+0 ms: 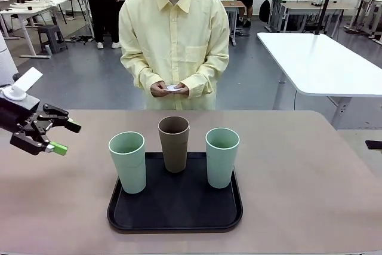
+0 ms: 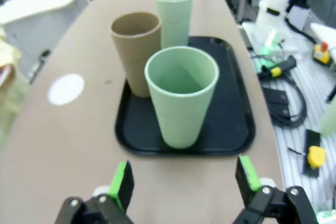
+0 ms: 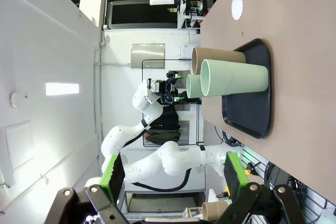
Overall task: Place coasters on the table and set cups on them.
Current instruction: Pick up one Reusable plastic cup and place it on a coaster set by the human.
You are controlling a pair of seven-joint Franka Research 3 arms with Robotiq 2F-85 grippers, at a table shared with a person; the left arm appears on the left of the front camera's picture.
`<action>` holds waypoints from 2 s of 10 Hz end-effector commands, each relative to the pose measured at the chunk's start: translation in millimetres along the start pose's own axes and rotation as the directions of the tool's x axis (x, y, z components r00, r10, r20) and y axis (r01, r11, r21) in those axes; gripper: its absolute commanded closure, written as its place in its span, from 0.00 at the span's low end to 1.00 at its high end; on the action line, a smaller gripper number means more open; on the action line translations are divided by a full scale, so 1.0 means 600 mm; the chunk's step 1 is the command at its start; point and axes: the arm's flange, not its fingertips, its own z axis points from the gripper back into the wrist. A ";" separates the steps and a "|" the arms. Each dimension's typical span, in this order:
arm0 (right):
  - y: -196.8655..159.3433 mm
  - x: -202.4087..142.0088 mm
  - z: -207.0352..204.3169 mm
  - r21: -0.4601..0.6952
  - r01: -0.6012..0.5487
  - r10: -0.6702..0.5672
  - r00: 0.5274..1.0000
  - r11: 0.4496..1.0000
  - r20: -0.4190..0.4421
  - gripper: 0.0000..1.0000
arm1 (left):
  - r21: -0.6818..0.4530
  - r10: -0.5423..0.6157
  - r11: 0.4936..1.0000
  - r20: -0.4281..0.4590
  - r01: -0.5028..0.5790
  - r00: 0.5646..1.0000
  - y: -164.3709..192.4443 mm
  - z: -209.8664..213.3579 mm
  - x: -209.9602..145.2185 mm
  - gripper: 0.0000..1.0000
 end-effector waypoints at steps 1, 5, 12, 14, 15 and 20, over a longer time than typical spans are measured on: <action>0.000 0.000 0.000 0.010 -0.003 0.003 1.000 1.000 -0.002 0.00 | -0.004 -0.002 1.000 0.077 0.003 0.997 -0.025 -0.031 -0.026 0.00; 0.000 0.000 0.000 0.010 -0.003 0.003 1.000 1.000 -0.002 0.00 | -0.007 0.021 1.000 0.054 -0.021 0.998 0.006 -0.024 -0.017 0.00; 0.000 0.000 0.000 0.010 -0.003 0.003 1.000 1.000 -0.002 0.00 | 0.011 0.030 0.999 0.162 -0.032 0.986 0.005 -0.064 -0.053 0.00; 0.000 0.000 0.000 0.010 -0.003 0.003 1.000 1.000 -0.002 0.00 | 0.036 0.003 0.999 0.217 -0.011 0.976 0.000 -0.086 -0.061 0.00; 0.000 0.000 0.000 0.010 -0.003 0.003 1.000 1.000 -0.002 0.00 | 0.031 -0.018 0.999 0.213 0.012 0.977 -0.003 -0.095 -0.064 0.00; 0.000 0.000 0.000 0.010 -0.003 0.003 1.000 1.000 -0.002 0.00 | -0.041 -0.093 0.994 0.201 0.104 0.975 -0.018 -0.149 -0.103 0.00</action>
